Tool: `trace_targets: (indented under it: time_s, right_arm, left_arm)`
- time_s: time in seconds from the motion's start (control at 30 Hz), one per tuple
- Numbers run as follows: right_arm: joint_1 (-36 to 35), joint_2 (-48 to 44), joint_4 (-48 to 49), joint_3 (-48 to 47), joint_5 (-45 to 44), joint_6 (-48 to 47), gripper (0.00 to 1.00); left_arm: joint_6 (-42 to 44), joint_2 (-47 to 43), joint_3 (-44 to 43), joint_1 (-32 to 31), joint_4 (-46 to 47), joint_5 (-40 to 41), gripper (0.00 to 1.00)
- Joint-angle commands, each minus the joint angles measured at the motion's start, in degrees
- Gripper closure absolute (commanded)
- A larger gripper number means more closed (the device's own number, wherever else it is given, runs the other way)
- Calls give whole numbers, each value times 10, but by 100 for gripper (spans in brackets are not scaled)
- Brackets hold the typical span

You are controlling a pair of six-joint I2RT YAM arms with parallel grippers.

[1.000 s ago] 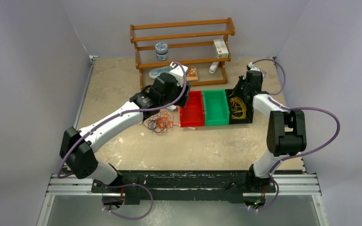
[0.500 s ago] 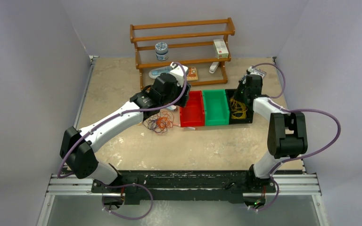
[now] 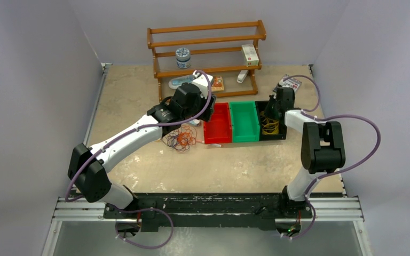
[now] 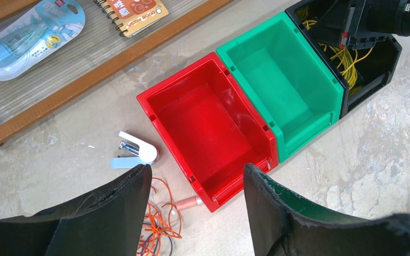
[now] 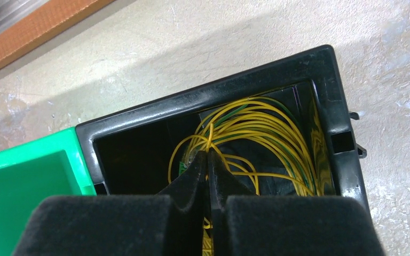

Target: Untangle the cables

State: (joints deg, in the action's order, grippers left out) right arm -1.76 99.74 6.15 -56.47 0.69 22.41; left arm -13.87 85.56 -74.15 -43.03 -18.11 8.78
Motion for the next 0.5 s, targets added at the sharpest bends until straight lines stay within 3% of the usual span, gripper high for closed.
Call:
trace_targets:
  time_s: [0.0,0.27,0.47]
  right_arm:
    - [1,-34,15,-17,-7,-9,94]
    - [1,-82,4,-34,-6,-12,67]
    - [1,-122,-18,-26,-14,-10,57]
  left_arm:
    - [7,-5,-8,1,13,6,37]
    - [7,-5,-8,1,14,7,37]
    - [7,-6,-8,1,14,7,37]
